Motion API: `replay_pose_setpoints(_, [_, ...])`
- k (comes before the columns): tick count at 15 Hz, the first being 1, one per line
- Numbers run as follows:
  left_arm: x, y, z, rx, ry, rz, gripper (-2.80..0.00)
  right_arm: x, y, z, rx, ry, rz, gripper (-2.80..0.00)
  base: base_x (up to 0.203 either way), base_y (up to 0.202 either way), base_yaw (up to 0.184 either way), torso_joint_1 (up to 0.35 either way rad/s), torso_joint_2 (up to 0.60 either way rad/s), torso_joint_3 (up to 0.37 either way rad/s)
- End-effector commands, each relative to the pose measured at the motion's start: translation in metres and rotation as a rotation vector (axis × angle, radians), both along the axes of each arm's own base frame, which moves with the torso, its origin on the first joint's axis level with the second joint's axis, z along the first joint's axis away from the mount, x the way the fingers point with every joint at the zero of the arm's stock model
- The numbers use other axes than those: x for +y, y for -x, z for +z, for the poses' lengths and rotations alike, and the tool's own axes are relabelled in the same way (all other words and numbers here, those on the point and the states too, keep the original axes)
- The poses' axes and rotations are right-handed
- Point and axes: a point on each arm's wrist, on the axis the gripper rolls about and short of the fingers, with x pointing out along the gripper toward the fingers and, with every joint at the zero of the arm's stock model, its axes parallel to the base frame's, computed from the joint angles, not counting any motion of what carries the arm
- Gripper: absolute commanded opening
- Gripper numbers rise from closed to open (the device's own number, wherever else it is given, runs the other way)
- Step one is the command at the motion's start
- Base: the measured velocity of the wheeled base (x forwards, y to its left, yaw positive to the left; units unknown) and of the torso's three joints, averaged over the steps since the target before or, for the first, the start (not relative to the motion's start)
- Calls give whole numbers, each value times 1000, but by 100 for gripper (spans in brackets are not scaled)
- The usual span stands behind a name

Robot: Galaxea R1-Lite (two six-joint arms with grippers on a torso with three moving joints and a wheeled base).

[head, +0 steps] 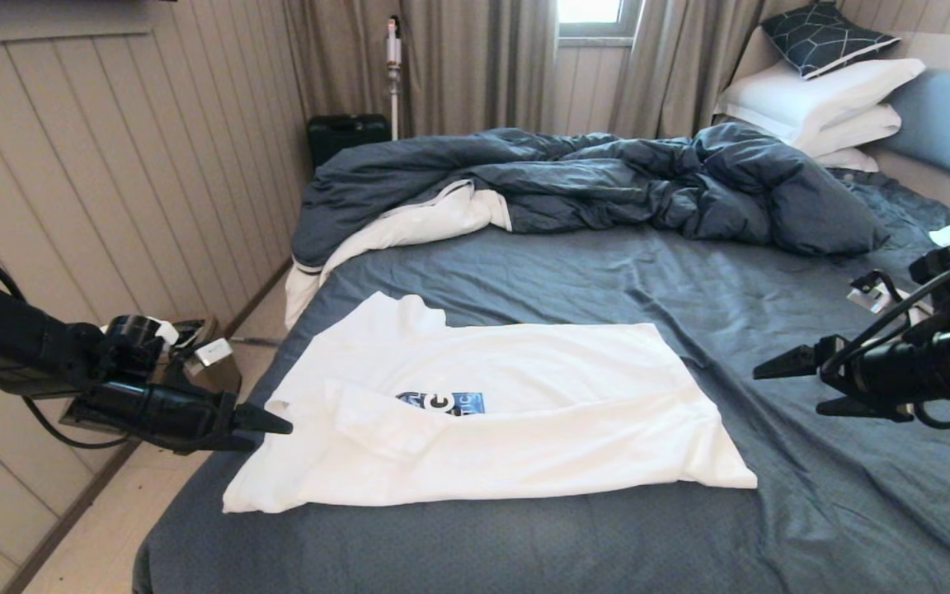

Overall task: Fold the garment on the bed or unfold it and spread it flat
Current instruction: Fold the white T-shirt

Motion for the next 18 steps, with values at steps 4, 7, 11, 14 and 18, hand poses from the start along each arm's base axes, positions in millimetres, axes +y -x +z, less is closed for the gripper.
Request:
replay_pose_setpoints(4, [-16,-3,-4,15,7,-43,0,0,-3,-4,7,-5,4,0,0,0,0,0,0,0])
replay_pose_setpoints(7, [-25,-4,-3,19,10,-60,0,-1,-5,-7,16,-7,5,0,0,0,0,0,0,0])
replay_pose_setpoints(11, [-34,-4,-2,17,12,-82,0,-2,-6,-9,19,-6,6,0,0,0,0,0,0,0])
replay_pose_setpoints(14, [-39,-5,-3,19,13,-93,0,-2,-6,-9,19,-5,7,0,0,0,0,0,0,0])
replay_pose_setpoints(18, [-39,-6,-5,14,10,-92,-280,-1,-6,-9,19,-4,10,0,0,0,0,0,0,0])
